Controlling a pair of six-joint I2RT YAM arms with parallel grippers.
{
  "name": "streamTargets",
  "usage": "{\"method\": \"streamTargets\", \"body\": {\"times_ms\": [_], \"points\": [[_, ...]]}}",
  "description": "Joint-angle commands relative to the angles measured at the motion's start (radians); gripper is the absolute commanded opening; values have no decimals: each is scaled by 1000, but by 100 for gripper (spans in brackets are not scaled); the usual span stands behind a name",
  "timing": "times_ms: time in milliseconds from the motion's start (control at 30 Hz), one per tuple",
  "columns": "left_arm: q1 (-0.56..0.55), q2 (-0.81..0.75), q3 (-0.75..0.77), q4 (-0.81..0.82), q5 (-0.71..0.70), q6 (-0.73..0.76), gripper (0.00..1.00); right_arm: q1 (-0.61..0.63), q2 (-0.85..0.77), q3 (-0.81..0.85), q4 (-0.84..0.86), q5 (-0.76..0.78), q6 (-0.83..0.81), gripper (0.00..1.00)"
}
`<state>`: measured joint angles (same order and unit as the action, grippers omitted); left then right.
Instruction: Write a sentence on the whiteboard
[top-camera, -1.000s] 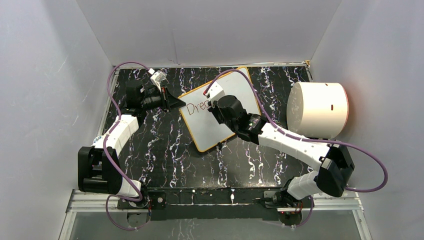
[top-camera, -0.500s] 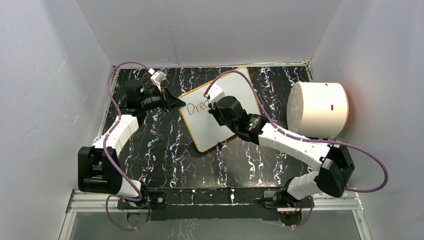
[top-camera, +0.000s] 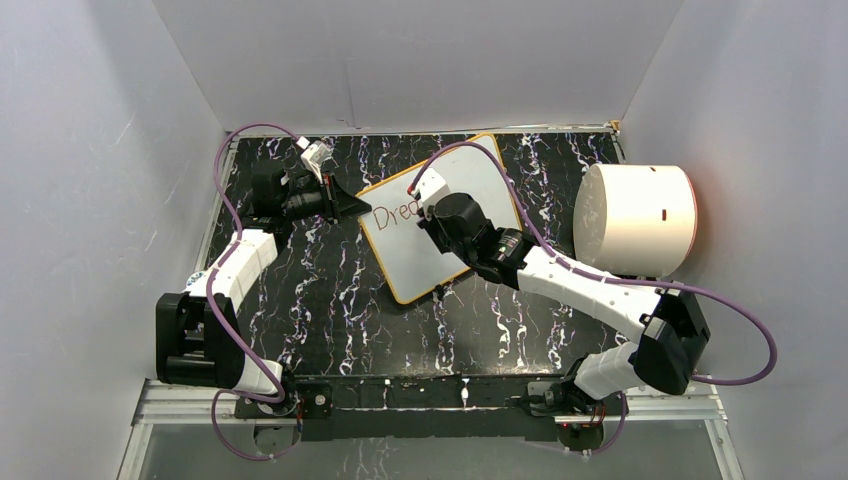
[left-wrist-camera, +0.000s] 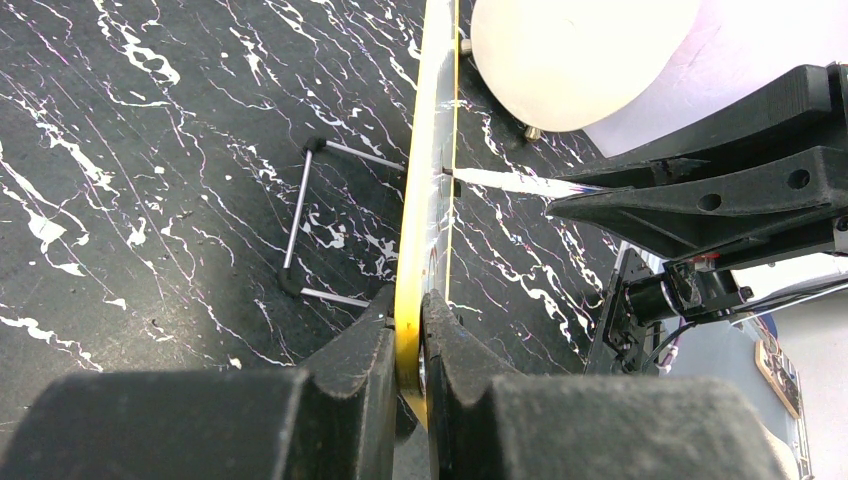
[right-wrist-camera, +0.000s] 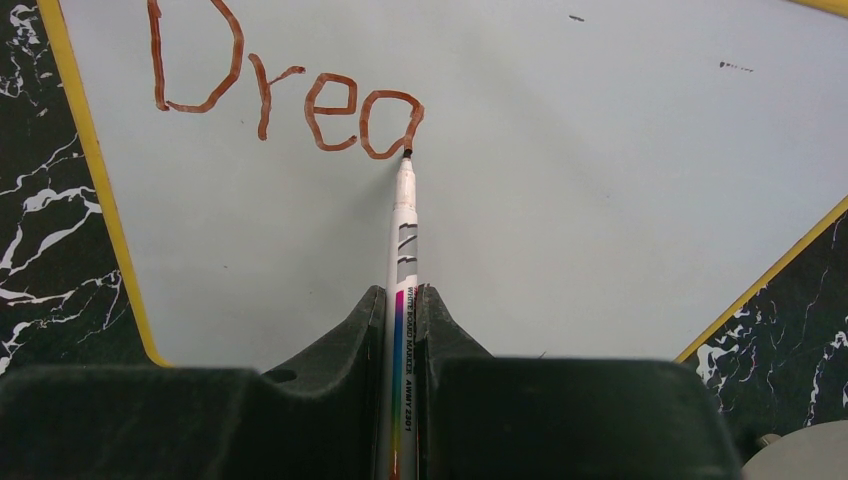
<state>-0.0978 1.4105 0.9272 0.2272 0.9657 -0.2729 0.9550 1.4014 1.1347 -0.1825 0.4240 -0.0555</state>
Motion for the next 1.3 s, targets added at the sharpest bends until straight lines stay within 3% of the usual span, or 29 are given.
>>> {"method": "streamTargets", "body": {"times_ms": [0, 600, 1267], "points": [[-29, 39, -16, -101, -65, 70, 0, -7, -18, -7, 1, 26, 11, 0], [-29, 35, -14, -108, -70, 75, 0, -8, -30, -11, 43, 70, 6, 0], [-29, 36, -13, -109, -71, 77, 0, -23, -54, 17, 117, 12, -24, 0]]}}
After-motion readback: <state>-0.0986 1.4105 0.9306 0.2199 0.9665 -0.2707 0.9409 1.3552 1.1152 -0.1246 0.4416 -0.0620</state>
